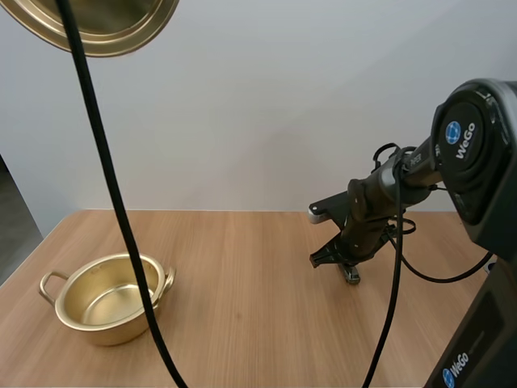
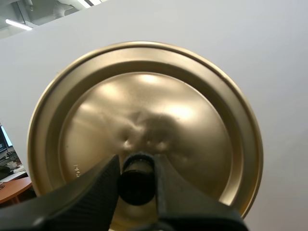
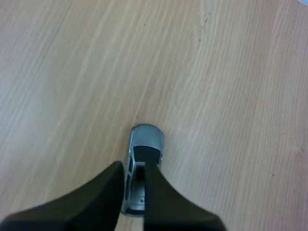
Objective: Open the pot, put the car inside, and close it
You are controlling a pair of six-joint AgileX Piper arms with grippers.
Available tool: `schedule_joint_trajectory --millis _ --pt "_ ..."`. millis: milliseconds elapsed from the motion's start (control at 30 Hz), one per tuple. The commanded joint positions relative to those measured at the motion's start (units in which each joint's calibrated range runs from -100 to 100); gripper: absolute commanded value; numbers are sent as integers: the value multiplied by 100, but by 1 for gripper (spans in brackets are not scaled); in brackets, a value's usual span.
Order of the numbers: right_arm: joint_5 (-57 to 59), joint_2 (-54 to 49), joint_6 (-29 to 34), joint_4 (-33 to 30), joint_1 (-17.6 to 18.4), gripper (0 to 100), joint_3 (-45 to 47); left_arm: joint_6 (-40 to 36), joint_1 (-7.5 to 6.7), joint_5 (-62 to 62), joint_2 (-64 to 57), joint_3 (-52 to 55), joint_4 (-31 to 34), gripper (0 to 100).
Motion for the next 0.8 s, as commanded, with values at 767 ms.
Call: schedule_joint_trajectory --millis 767 --pt "-352 397 59 -249 -146 61 -1 33 -1 350 2 2 -2 0"
